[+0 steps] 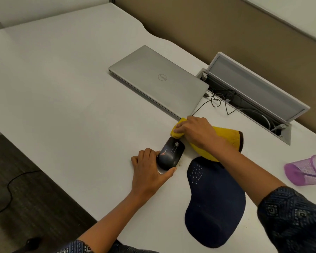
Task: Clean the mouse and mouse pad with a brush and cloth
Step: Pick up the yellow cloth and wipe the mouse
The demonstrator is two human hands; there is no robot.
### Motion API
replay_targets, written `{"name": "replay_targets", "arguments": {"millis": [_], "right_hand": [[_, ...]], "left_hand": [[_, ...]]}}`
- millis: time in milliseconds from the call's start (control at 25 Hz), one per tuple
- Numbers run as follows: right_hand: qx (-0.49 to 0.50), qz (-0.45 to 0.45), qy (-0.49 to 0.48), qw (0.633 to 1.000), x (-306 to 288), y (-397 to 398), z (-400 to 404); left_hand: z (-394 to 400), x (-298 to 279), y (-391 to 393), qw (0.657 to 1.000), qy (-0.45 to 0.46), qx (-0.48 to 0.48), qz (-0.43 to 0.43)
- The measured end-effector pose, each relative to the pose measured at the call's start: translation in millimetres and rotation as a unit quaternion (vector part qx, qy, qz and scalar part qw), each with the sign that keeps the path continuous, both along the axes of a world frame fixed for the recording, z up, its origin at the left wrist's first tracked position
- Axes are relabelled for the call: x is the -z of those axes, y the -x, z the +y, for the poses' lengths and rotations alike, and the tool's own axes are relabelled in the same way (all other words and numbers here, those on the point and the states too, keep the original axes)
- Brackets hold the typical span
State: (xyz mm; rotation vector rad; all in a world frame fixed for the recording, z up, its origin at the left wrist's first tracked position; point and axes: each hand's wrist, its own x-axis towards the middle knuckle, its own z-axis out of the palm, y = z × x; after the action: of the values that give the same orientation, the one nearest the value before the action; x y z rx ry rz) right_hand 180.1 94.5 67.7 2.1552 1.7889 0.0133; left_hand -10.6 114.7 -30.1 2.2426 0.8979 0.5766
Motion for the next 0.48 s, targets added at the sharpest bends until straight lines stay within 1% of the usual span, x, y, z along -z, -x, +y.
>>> {"name": "replay_targets", "arguments": {"millis": [40, 120, 160, 200, 240, 320, 400, 440, 480], "right_hand": [[-0.026, 0.009, -0.016, 0.999, -5, 5, 0], [-0.133, 0.045, -0.055, 0.989, -12, 25, -11], [-0.189, 0.048, -0.043, 0.980, -11, 36, -20], [-0.228, 0.028, -0.030, 0.973, -9, 44, -28], [-0.229, 0.008, -0.008, 0.973, -7, 47, -32], [-0.173, -0.008, 0.022, 0.985, -3, 37, -23], [-0.076, 0.000, 0.012, 0.997, 2, 17, -10], [-0.046, 0.004, 0.010, 0.999, 1, 10, -5], [-0.028, 0.024, -0.013, 0.999, -1, 7, -4]], "left_hand": [[0, 0, 0, 1.000, 0.007, -0.002, -0.002], [2, -1, -1, 1.000, 0.019, -0.006, -0.005], [2, -1, -1, 1.000, 0.020, -0.006, -0.006], [2, -1, -1, 1.000, 0.018, -0.007, -0.010], [2, 0, -2, 1.000, 0.016, -0.010, -0.014], [2, 0, -2, 1.000, 0.014, -0.015, -0.019], [1, 0, -1, 1.000, 0.009, -0.016, -0.019], [0, -1, -1, 1.000, 0.010, -0.017, -0.019], [0, -1, 0, 0.999, 0.016, -0.018, -0.021]]}}
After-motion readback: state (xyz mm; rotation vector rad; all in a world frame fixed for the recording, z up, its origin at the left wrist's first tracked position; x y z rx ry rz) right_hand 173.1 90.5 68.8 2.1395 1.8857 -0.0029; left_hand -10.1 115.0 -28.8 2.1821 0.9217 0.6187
